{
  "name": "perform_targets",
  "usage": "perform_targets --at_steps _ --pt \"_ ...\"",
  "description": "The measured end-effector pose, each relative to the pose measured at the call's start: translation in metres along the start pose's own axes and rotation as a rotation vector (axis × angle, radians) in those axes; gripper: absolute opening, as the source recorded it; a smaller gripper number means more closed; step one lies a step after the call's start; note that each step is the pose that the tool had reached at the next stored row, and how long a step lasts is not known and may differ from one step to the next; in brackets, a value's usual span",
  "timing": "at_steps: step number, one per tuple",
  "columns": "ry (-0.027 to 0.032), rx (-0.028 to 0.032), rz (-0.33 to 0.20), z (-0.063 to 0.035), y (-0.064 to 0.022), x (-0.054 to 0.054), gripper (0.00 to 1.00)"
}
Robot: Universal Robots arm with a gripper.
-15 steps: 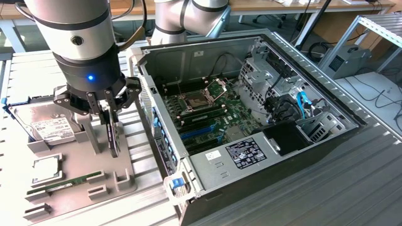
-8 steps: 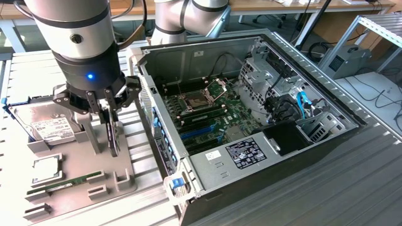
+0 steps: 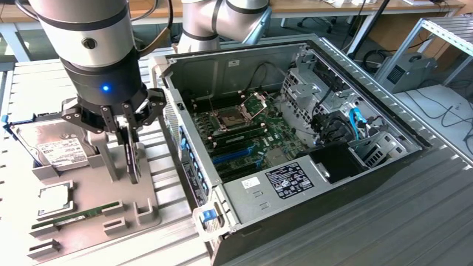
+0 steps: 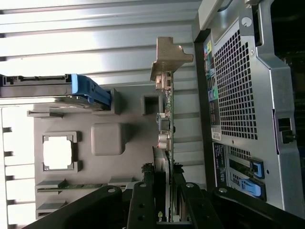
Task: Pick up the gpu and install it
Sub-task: 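Pick up the gpu and move the gpu toward the slot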
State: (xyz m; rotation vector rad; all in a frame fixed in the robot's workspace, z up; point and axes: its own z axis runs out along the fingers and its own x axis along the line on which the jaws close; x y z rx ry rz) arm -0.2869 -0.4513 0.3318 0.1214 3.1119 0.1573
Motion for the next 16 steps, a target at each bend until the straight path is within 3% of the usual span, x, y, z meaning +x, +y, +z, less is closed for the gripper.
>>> perform_targets --at_steps 16 --pt "0.0002 -0.0035 0.0 -0.0052 0.0005 -0.0001 0.26"
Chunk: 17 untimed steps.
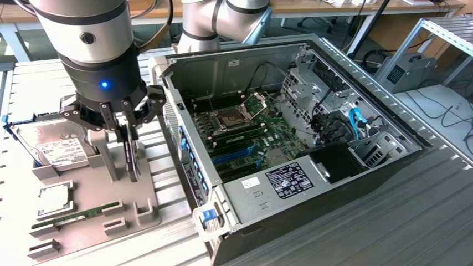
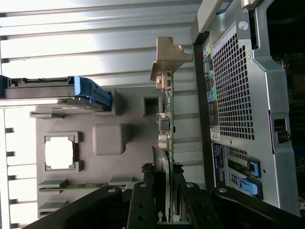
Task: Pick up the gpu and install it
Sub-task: 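Pick up the gpu and move the gpu toward the slot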
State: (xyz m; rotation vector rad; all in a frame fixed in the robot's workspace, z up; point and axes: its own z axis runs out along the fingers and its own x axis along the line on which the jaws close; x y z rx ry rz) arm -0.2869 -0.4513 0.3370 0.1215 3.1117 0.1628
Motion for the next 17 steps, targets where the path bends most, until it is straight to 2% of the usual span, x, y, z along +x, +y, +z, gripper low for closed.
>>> perform_targets --at_steps 17 --pt "0.0003 -0.0034 0.0 -0.005 0.0005 -0.0001 0.26"
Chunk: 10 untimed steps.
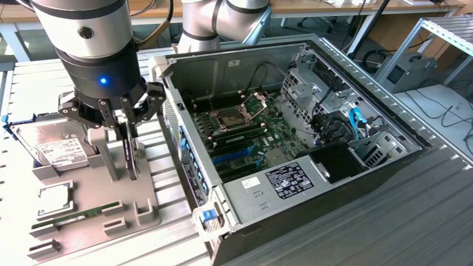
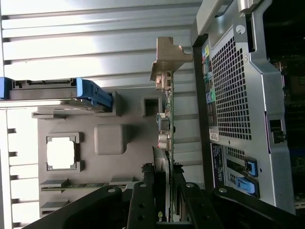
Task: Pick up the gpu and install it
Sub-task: 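Pick up the gpu and move the gpu toward the slot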
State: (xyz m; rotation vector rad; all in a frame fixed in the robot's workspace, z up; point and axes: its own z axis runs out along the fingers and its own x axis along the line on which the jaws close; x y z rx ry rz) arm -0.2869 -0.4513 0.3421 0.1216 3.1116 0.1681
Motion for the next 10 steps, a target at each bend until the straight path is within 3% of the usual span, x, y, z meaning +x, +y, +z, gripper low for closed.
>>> perform_targets --at_steps 10 --pt "0.0001 -0.0022 0.0 -0.0022 0.0003 -0.0001 0.26"
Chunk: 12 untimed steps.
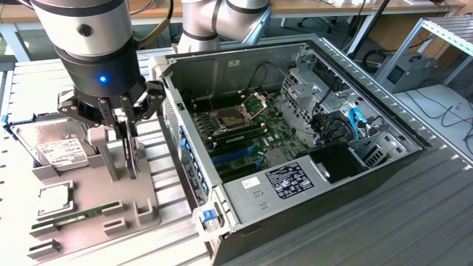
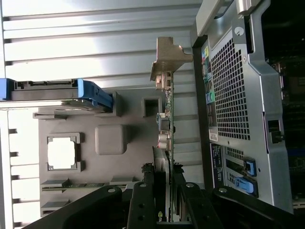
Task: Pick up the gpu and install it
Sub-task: 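Pick up the gpu and move the gpu toward the slot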
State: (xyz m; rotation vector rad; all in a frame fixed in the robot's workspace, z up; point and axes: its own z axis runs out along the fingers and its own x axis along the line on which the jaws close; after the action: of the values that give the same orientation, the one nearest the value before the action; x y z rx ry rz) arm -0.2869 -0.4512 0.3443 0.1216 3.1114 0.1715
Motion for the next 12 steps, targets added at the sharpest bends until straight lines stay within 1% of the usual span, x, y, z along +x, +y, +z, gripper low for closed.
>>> perform_targets --at_steps 12 --pt "0.0002 -0.0019 0.0 -0.0028 0.0003 0.0 0.26"
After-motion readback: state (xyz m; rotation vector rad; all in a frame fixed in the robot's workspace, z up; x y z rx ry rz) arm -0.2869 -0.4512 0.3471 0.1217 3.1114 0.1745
